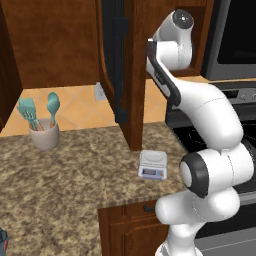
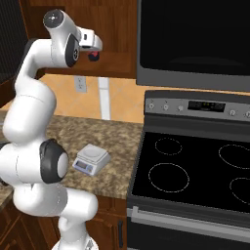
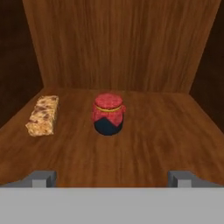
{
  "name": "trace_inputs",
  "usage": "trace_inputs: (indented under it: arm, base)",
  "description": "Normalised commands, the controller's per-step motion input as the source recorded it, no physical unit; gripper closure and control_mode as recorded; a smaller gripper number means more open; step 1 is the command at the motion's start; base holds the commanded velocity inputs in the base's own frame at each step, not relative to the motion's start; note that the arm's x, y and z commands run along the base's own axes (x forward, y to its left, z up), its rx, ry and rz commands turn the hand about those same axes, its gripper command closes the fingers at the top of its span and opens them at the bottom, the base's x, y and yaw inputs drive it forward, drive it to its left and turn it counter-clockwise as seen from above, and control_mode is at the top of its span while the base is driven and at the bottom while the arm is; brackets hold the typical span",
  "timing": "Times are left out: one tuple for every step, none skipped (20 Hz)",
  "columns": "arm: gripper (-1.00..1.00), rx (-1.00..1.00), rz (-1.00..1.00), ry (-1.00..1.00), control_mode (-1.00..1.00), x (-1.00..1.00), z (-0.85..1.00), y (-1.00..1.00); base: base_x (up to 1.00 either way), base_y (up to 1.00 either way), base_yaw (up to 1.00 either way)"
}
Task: Pick the jam and place it on the digital scale for weighing, and close the cabinet.
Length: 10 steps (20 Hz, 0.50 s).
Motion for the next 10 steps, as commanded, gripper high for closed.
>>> trace_inputs:
  arm:
    - [-1.0,0.0,0.0,0.0,-1.0,0.52,-0.21,0.0]
    - [-1.0,0.0,0.0,0.0,-1.0,0.55,-0.22,0.02]
    - [-1.0,0.0,0.0,0.0,-1.0,0.57,-0.2,0.05]
    - [-1.0,0.0,0.0,0.0,-1.0,0.57,-0.17,0.09]
    - [-1.0,0.0,0.0,0.01,-1.0,0.63,-0.16,0.11]
    - [-1.0,0.0,0.0,0.01,-1.0,0.64,-0.14,0.11]
    - [-1.0,0.0,0.0,0.03,-1.0,0.65,-0.14,0.11]
    - [-1.0,0.0,0.0,0.03,-1.0,0.66,-0.13,0.14]
    - [-1.0,0.0,0.0,0.01,-1.0,0.62,-0.11,0.16]
    - [-1.0,0.0,0.0,0.02,-1.0,0.61,-0.09,0.12]
  base:
    - [0.0,0.0,0.0]
    - [0.0,0.0,0.0]
    - [0.0,0.0,0.0]
    - [0.0,0.0,0.0]
    - [0.0,0.0,0.0]
    - [0.0,0.0,0.0]
    - [0.0,0.0,0.0]
    - [0.0,0.0,0.0]
    - [0.0,0.0,0.0]
    - [0.0,0.0,0.0]
